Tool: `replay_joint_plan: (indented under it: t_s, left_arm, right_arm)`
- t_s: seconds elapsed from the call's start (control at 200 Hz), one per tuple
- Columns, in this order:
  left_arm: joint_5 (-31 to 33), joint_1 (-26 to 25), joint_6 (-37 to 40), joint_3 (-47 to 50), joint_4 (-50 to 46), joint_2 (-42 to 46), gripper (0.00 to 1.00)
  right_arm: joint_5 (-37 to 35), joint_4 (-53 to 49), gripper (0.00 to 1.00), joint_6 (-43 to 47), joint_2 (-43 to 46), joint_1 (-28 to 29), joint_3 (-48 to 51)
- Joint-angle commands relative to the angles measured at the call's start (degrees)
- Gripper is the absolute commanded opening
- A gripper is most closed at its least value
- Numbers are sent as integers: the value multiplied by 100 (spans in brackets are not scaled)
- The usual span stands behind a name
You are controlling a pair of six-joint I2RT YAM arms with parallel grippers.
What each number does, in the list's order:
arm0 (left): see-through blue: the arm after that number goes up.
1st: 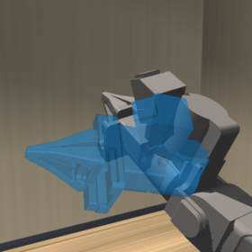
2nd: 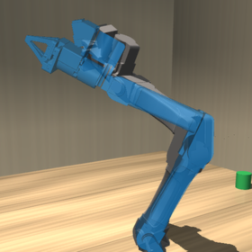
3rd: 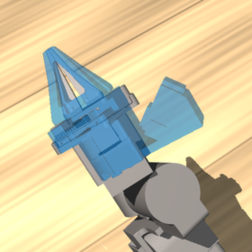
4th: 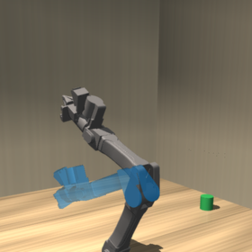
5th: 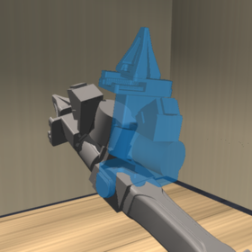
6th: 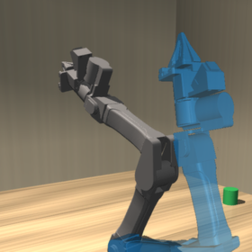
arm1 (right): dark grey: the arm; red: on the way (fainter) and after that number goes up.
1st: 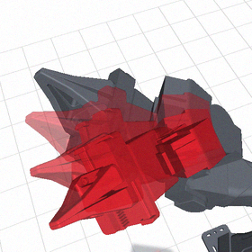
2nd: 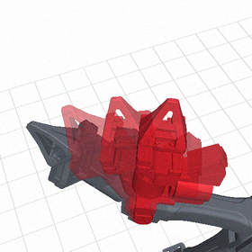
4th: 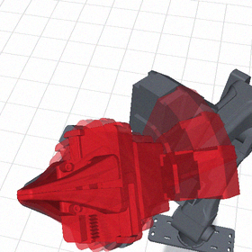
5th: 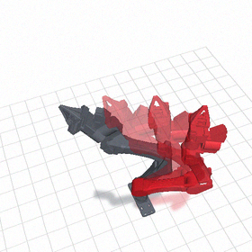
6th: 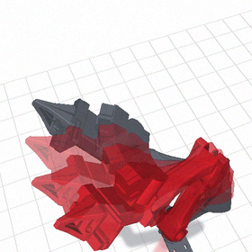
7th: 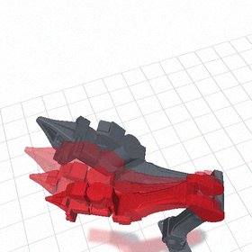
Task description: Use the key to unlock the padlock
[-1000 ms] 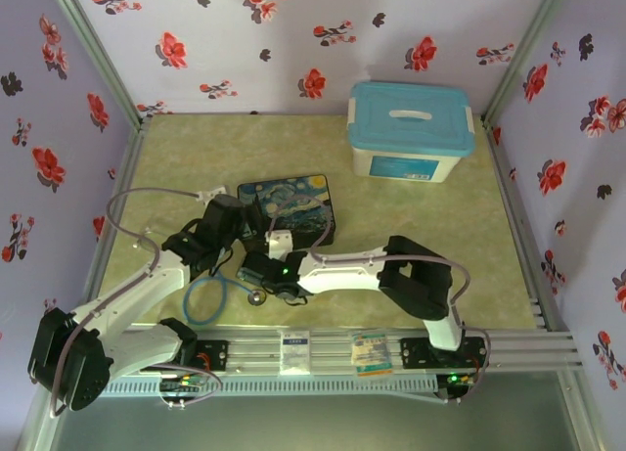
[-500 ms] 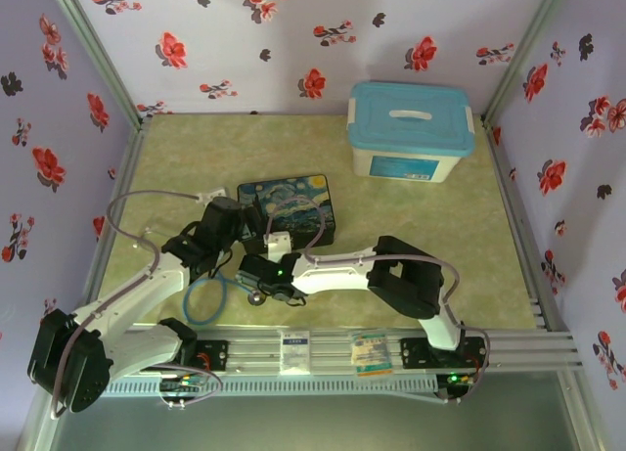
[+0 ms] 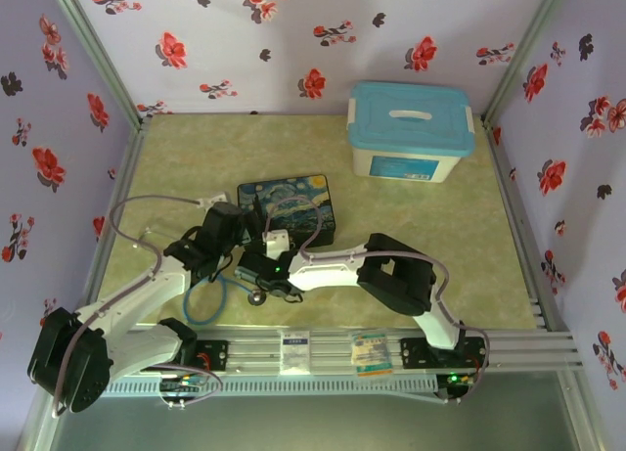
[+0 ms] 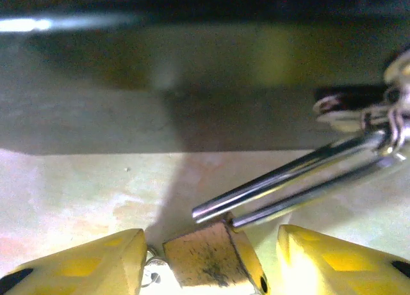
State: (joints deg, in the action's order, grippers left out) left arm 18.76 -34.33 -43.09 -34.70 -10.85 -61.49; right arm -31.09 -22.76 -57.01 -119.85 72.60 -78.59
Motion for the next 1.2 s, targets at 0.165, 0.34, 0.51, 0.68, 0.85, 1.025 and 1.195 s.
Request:
replay_joint_plan:
  t_s: [0.165,0.34,0.51,0.68,0.85,1.025,1.195]
  left_arm:
    - [-39,40,98,34,181,85,74]
    - [-3,87,176,-78,87,-7,74]
    - [0,102,182,-91,78,14,74]
    - [-2,101,225,-124,31,18,74]
    - [73,110,376,-338,-246,26,74]
    - [221,102,675,-867,-595,174,76]
    - [-803,29,710,-1142,48,-635,69]
  right_arm:
    - [-7,-98,46,-86,-320,-43,14]
    - [83,358,36,-29,-21,-40,467]
    - [372,1329,23,35,308,-89,1119]
    - [843,2732,15,58,632,-251,1970]
    - [1288,4123,1,96,861,-357,2709]
    - [1687,5726,0,-202,854,-508,3438]
    - [1959,7124,0,-286,642,-598,3888]
